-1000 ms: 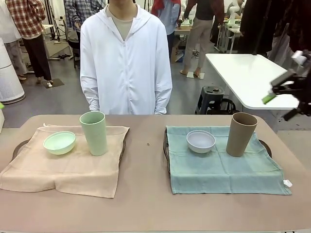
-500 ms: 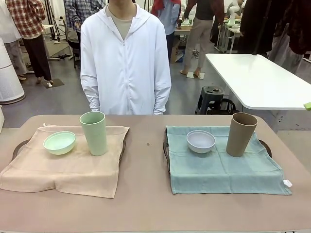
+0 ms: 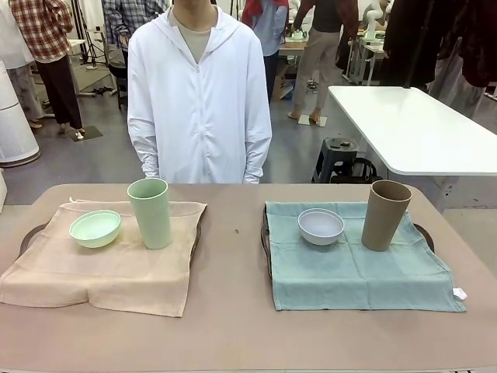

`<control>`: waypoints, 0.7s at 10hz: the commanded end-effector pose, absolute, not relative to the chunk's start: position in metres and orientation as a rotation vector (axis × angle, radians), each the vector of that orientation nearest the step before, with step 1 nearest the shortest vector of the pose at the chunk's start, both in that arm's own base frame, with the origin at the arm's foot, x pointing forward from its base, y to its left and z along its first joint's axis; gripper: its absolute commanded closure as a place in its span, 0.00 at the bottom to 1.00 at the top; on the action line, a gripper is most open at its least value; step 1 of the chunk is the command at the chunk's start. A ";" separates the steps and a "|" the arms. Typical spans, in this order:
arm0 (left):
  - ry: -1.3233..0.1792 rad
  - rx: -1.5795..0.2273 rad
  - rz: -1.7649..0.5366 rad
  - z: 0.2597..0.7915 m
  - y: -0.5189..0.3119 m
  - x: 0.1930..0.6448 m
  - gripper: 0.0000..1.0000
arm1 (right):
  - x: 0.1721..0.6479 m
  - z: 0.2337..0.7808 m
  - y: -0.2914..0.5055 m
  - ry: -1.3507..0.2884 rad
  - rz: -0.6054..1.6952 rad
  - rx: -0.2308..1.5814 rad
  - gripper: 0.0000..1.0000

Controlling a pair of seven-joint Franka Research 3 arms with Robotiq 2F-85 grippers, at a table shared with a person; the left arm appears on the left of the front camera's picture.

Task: Set up a tray with a mat and arrange the tableware.
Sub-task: Place the Picnic Bowl and Reusable plastic cup back onto the Handle tray in front of the human's position.

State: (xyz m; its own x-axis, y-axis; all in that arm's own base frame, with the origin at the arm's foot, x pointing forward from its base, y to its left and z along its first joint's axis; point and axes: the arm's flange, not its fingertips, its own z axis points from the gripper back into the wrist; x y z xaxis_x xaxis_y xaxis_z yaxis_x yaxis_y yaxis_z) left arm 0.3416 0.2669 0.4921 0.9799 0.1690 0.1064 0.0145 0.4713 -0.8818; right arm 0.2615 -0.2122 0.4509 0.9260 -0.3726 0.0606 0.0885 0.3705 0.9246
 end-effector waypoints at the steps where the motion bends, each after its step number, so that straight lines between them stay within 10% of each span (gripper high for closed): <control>1: -0.240 -1.166 0.096 0.487 0.272 0.339 0.00 | 0.256 0.445 -0.213 -0.319 -0.284 1.209 0.00; 7: -0.134 -1.114 0.045 0.489 0.272 0.330 0.00 | 0.255 0.449 -0.208 -0.310 -0.348 1.199 0.00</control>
State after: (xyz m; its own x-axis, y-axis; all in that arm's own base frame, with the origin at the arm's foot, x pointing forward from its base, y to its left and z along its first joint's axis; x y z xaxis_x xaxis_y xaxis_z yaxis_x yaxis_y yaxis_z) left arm 0.3320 0.2698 0.4853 0.9811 0.1698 0.0932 0.0202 0.3884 -0.9213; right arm 0.2519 -0.2158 0.4498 0.9204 -0.3858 0.0633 0.0779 0.3395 0.9374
